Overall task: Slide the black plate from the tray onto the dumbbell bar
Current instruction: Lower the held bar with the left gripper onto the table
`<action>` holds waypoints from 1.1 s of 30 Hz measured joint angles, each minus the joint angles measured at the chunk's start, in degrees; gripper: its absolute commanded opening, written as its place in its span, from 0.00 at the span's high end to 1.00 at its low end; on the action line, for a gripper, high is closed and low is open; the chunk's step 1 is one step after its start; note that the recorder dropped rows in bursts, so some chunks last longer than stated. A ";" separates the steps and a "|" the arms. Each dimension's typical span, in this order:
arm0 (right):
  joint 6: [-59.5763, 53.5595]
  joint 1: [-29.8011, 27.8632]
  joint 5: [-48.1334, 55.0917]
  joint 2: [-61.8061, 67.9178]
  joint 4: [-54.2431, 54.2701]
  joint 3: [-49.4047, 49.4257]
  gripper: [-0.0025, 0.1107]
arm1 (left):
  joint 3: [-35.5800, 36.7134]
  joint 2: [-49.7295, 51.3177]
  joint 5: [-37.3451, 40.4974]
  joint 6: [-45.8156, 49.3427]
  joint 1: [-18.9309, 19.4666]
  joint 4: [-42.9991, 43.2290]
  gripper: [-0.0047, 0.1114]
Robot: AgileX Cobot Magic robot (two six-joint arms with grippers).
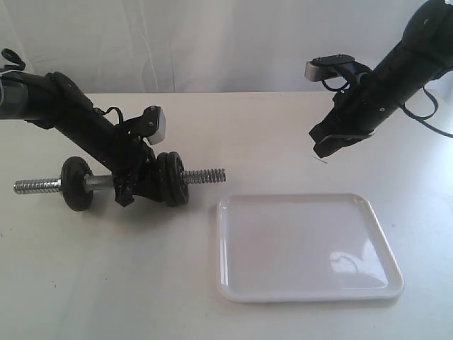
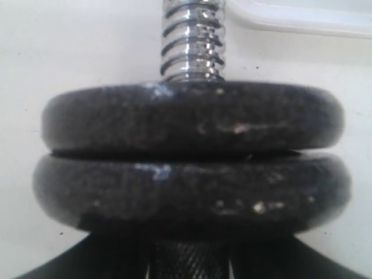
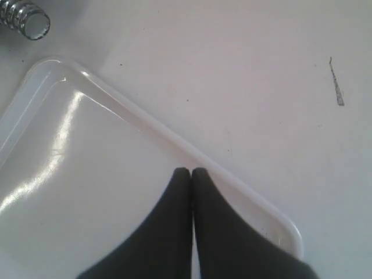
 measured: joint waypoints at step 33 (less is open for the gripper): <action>0.22 0.00 -0.41 0.00 1.28 0.58 0.98 | 0.00 0.00 -6.44 3.06 -4.88 -1.21 0.70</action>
